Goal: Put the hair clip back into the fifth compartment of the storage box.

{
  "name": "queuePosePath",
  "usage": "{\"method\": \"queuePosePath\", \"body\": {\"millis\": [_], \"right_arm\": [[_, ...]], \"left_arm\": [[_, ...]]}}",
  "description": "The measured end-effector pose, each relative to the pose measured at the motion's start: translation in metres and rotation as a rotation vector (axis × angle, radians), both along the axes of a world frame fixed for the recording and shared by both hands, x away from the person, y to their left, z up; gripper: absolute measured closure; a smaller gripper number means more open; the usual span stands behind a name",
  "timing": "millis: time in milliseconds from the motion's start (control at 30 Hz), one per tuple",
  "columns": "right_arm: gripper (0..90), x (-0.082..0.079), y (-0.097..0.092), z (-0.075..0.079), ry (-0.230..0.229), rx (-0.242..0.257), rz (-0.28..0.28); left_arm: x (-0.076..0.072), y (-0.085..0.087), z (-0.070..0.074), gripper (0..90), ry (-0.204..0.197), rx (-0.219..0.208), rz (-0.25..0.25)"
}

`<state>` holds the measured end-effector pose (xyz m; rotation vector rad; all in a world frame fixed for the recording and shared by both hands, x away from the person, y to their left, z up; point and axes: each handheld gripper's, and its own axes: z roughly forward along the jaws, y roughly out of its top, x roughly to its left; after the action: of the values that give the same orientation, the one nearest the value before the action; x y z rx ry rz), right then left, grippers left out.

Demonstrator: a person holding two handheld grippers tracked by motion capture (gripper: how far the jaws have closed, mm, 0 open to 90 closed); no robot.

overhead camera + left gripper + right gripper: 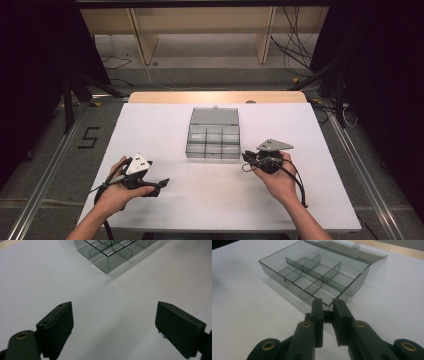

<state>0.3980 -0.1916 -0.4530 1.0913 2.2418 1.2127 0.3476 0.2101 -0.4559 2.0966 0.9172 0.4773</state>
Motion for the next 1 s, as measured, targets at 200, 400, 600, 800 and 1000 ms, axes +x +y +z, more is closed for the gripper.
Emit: {"method": "queuePosePath", "body": {"millis": [200,400,600,800,1000], "right_arm": [[80.4,0.002,0.002,0.001,-0.003,0.006,-0.001],[80.4,0.004,0.004,0.002,-0.005,0.011,0.001],[80.4,0.007,0.007,0.004,-0.007,0.017,-0.001],[80.4,0.01,0.008,0.005,-0.011,0.019,0.002],[80.4,0.013,0.01,0.006,-0.014,0.023,0.003]], "left_arm": [[0.0,0.0,0.0,14.7,0.0,0.004,-0.004],[0.0,0.0,0.0,14.8,0.002,0.005,-0.004],[0.0,0.0,0.0,14.9,0.001,0.004,-0.004],[0.0,-0.001,0.0,15.0,0.0,0.003,-0.007],[0.0,-0.001,0.0,15.0,0.0,0.003,-0.007]]}}
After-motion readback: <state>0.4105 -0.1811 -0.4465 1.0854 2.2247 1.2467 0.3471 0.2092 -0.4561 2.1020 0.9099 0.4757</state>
